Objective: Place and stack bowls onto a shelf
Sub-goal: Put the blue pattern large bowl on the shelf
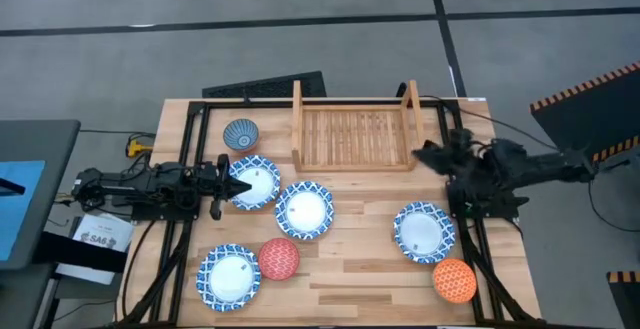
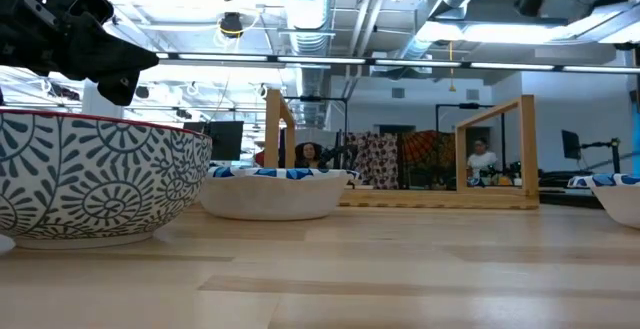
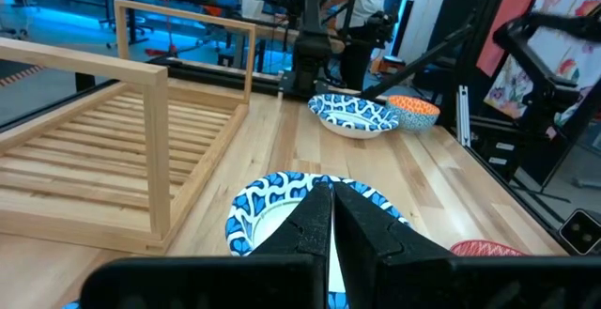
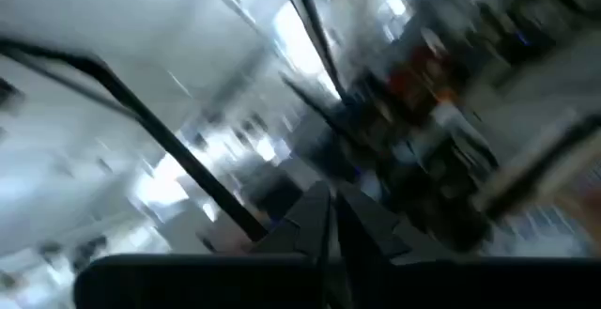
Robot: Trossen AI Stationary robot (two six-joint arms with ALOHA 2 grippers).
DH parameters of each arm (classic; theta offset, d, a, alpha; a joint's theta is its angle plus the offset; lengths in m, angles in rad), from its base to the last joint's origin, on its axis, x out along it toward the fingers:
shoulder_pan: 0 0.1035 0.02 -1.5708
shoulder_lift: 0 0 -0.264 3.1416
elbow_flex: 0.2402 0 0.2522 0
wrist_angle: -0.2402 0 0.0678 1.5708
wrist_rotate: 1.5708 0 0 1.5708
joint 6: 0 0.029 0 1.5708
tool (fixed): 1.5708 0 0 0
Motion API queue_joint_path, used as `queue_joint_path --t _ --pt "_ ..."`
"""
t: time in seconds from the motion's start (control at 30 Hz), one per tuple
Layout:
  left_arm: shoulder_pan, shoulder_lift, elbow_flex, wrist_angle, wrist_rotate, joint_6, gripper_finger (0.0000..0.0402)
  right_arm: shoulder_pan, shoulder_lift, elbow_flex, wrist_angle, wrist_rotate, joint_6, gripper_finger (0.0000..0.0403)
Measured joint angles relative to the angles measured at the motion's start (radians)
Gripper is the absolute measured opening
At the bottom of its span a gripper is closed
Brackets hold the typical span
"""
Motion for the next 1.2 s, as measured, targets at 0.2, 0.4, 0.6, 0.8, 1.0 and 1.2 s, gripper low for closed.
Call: queue_joint_path --t 0.2,0.4,0.6,0.8,1.0,1.2 --pt "0.000 0.000 0.000 0.000 0.000 0.000 0.0000 0.097 0.245 0.300 -0.616 -0.221 0.130 0.0108" --pt "0.000 0.000 0.000 0.000 0.000 0.000 0.0000 0.299 0.456 0.362 -0.866 -0.382 0.454 0.0170" --pt "0.000 0.000 0.000 0.000 0.000 0.000 0.0000 0.469 0.685 0.363 -0.947 -0.322 0.727 0.0202" --pt "0.000 0.000 0.000 0.000 0.000 0.000 0.0000 0.483 0.886 0.363 -0.973 -0.306 0.907 0.0205" --pt "0.000 0.000 0.000 0.000 0.000 0.000 0.0000 0.482 1.002 0.365 -0.961 -0.317 0.937 0.0205" --pt "0.000 0.000 0.000 0.000 0.000 0.000 0.0000 0.480 1.064 0.365 -0.983 -0.329 0.909 0.0205"
